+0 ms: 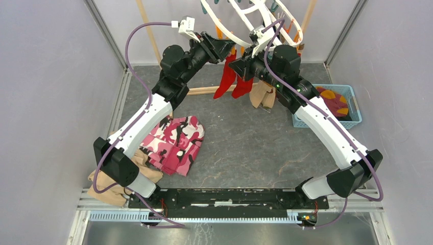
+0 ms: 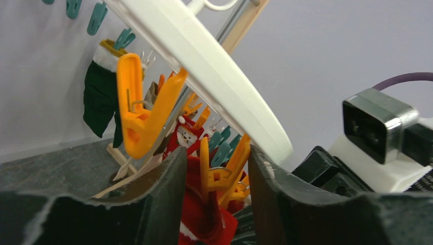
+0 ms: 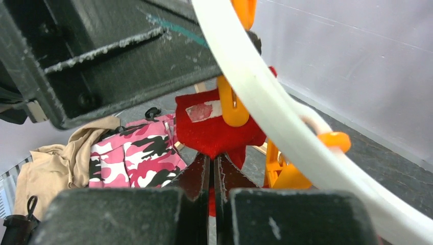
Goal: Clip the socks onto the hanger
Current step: Clamp the sock onto the hanger.
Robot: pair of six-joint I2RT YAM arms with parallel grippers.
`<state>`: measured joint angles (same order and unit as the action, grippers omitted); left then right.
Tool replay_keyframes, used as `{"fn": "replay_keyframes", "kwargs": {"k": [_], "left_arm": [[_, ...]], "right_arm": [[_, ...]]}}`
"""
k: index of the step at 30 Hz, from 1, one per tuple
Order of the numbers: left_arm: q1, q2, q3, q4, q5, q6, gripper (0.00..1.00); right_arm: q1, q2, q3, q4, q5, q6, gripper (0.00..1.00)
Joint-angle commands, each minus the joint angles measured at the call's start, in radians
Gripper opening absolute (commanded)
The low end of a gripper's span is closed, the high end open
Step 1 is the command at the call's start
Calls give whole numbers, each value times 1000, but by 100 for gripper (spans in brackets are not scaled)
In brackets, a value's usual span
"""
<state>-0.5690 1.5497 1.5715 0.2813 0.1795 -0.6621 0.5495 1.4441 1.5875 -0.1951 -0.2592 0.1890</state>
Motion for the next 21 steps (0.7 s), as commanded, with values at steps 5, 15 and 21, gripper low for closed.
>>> {"fn": "replay_keyframes", "kwargs": {"k": [5, 15, 21], "left_arm": [[-3, -72, -48, -28, -47, -28, 73], [-3, -212, -160, -30, -28, 17, 88], [-3, -354, -282, -42, 2, 81, 90]], "right_arm": [[1, -32, -18, 46, 35, -17, 0], [-44, -105, -112, 38, -32, -26, 0], [-99, -178, -178, 38, -95, -26, 0]]}}
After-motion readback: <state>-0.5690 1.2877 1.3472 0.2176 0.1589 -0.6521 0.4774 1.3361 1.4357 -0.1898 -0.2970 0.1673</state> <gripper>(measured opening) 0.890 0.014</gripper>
